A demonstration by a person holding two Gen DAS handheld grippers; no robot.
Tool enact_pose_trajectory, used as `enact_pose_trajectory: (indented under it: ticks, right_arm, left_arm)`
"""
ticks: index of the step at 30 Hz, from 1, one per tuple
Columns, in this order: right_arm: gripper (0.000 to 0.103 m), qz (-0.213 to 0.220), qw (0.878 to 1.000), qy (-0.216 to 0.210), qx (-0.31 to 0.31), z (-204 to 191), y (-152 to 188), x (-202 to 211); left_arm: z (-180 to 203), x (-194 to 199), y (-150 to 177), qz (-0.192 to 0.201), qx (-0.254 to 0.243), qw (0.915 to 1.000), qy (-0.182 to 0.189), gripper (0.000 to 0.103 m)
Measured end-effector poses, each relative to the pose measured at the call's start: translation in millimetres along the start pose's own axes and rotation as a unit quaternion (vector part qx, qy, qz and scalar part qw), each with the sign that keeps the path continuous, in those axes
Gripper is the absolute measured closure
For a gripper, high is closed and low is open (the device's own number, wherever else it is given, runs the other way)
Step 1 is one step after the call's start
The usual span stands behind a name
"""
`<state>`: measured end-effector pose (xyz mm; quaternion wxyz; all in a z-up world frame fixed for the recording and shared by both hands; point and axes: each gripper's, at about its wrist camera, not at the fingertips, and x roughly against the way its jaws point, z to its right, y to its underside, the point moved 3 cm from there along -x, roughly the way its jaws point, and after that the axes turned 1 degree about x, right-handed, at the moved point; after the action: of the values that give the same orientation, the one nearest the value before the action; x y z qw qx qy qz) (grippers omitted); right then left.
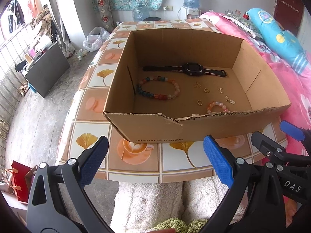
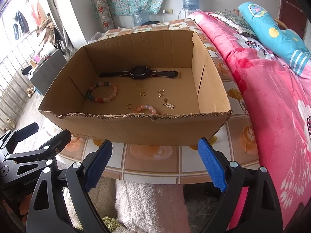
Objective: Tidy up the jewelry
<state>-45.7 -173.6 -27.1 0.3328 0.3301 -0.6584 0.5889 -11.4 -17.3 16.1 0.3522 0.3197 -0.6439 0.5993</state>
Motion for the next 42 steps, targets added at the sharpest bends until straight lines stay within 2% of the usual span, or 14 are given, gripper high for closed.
enact_pose_trajectory:
  ticks: [42]
  right_arm:
    - [0.016,-0.015,1.0,0.001,-0.003,0.1,-3.5,-7.4]
  left_arm:
    - [-2.7,-9.7,-2.0,-0.022,0.006,0.9997,0.008,0.009]
